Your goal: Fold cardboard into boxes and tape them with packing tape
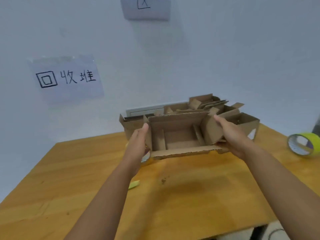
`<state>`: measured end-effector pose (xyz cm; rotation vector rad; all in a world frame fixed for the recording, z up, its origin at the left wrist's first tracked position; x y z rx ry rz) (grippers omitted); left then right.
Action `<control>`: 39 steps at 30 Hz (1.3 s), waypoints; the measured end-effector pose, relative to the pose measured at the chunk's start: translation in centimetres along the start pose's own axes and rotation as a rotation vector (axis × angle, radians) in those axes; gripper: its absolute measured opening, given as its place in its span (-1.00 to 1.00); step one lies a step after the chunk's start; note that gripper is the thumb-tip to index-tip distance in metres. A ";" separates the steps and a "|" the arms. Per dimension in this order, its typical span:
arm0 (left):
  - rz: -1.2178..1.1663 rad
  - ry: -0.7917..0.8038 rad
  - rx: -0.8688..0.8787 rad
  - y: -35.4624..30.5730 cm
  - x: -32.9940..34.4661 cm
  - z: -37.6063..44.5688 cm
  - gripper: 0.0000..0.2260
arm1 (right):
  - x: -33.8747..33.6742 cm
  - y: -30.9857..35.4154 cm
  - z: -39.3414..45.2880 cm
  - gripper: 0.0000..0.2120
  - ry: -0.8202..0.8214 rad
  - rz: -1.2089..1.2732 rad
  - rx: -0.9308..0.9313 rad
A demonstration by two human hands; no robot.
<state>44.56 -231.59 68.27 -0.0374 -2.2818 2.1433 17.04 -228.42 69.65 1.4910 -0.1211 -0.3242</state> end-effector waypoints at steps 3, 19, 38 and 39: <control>-0.082 0.119 -0.072 2.4 5.7 -0.6 -0.65 | -5.0 -2.5 -1.7 -0.60 -0.050 0.021 0.025; 0.308 0.276 0.003 11.8 17.8 -4.3 -0.90 | -16.8 -15.6 -5.6 -0.74 -0.352 0.108 -0.052; 0.989 0.395 0.243 11.3 20.7 -3.1 -0.27 | -13.7 -15.6 -1.6 -0.27 -0.061 -0.654 -0.145; 1.001 0.375 0.276 11.0 20.1 -3.3 -0.29 | -13.7 -15.3 -1.8 -0.27 -0.141 -0.691 -0.167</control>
Point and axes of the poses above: each hand's wrist, its own z-axis towards the middle knuckle, its own x-axis out of the palm, y = z × x, the point moved 3 cm from there along z, towards the middle knuckle, and after that the axes turned 6 degrees about -x, right-handed, at the moved point
